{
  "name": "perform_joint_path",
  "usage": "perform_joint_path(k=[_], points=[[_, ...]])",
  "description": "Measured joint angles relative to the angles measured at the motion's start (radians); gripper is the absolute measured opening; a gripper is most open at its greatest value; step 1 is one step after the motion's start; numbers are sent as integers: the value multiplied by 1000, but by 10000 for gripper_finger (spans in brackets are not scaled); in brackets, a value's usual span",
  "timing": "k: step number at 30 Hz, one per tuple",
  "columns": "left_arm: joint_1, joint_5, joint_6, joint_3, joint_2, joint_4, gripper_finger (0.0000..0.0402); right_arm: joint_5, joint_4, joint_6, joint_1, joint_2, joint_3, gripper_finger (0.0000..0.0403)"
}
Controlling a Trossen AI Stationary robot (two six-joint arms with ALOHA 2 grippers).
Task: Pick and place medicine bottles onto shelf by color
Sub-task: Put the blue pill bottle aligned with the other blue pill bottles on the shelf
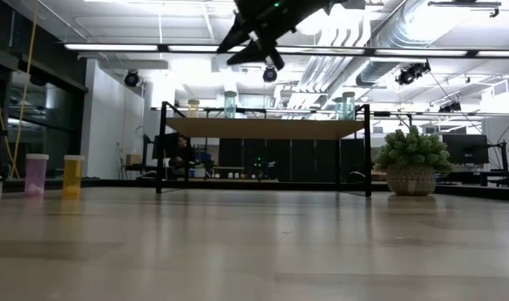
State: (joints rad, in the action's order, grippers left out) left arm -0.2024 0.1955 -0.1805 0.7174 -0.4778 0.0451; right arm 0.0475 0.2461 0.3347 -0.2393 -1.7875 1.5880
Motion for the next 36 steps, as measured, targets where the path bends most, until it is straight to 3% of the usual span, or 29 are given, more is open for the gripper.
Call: perform_joint_path(k=[5, 9, 18, 30, 36], points=[[0, 10, 0, 0, 0, -4, 1, 23, 112, -75, -17, -86, 137, 273], [0, 29, 0, 0, 0, -4, 0, 120, 182, -108, -26, -157, 197, 310], [0, 40, 0, 0, 0, -4, 0, 183, 219, -105, -25, -177, 211, 317], [0, 44, 0, 0, 0, -4, 0, 190, 243, -55, -29, -233, 210, 316], [0, 44, 0, 0, 0, -4, 0, 255, 232, -48, -29, -242, 210, 314]])
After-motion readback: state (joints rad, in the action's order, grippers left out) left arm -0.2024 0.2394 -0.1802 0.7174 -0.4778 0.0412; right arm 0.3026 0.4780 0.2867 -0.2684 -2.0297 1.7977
